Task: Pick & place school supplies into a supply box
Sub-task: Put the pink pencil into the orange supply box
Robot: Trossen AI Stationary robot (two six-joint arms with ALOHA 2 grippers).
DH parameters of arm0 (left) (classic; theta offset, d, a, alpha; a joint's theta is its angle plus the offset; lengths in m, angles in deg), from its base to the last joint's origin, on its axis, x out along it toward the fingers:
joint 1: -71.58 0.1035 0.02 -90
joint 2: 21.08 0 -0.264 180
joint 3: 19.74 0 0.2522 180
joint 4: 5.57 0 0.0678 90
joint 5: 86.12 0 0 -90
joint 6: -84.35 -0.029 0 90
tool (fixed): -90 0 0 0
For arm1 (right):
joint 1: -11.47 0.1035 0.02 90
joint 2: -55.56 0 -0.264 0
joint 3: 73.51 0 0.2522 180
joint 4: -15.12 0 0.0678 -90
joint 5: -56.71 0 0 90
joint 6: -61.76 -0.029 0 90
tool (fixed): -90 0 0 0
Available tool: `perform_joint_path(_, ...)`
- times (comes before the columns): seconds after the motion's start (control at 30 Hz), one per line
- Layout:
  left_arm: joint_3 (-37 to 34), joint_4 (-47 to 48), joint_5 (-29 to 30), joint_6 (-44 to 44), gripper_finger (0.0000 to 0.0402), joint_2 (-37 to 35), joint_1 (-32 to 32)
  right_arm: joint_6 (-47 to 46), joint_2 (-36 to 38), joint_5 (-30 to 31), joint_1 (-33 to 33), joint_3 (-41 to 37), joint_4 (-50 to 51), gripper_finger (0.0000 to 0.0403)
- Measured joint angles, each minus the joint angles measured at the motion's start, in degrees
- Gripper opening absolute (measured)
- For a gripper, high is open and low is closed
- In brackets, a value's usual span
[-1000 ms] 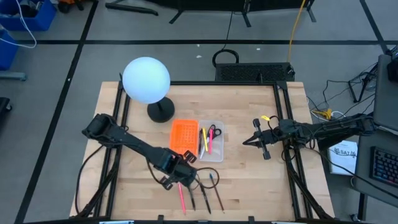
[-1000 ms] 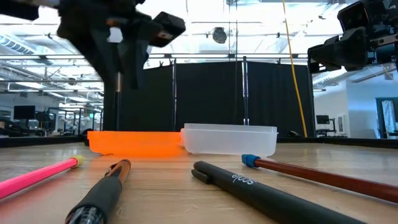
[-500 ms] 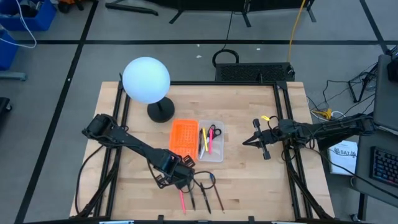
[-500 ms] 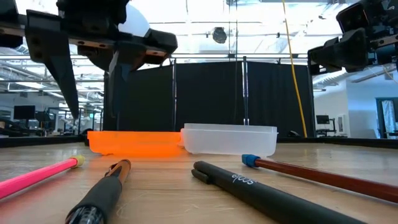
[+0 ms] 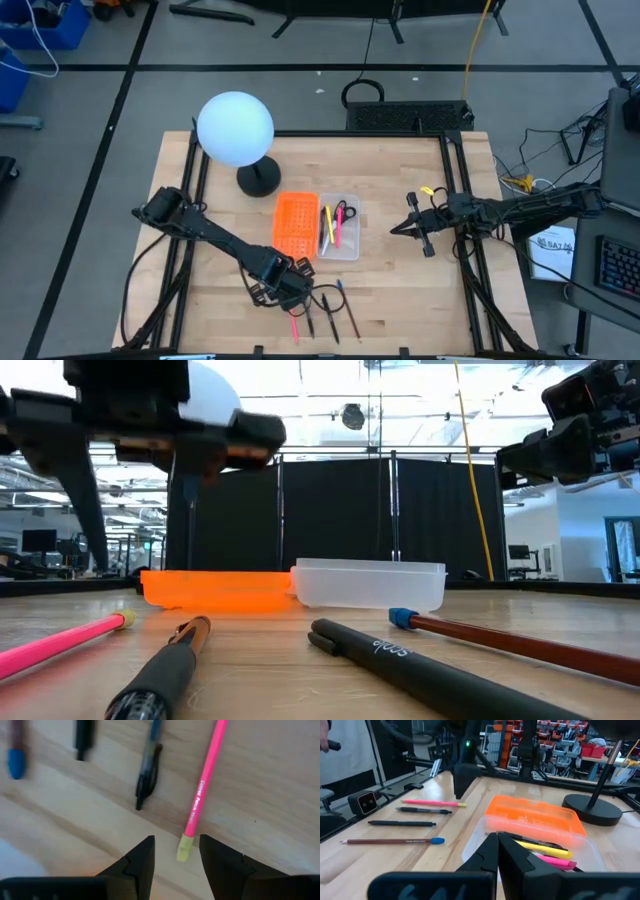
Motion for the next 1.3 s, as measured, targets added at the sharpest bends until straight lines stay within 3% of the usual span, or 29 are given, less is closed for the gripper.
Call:
perform_joint_path(0.87, 0.4, 0.8, -2.1, -12.2, 0.0154, 7.2, 0.1, -0.9, 0.0, 0.0, 0.0, -1.1, -2.0, 0.0)
perform_joint_path(1.0, 0.4, 0.9, -2.3, -12.6, 0.0125, 7.7, 0.0, -1.6, 0.0, 0.0, 0.0, -1.1, -2.0, 0.0)
perform_joint_path(1.3, 0.4, 0.7, -2.0, -11.9, 0.0018, 7.8, -0.3, -1.9, 0.0, 0.0, 0.0, -1.2, -2.0, 0.0)
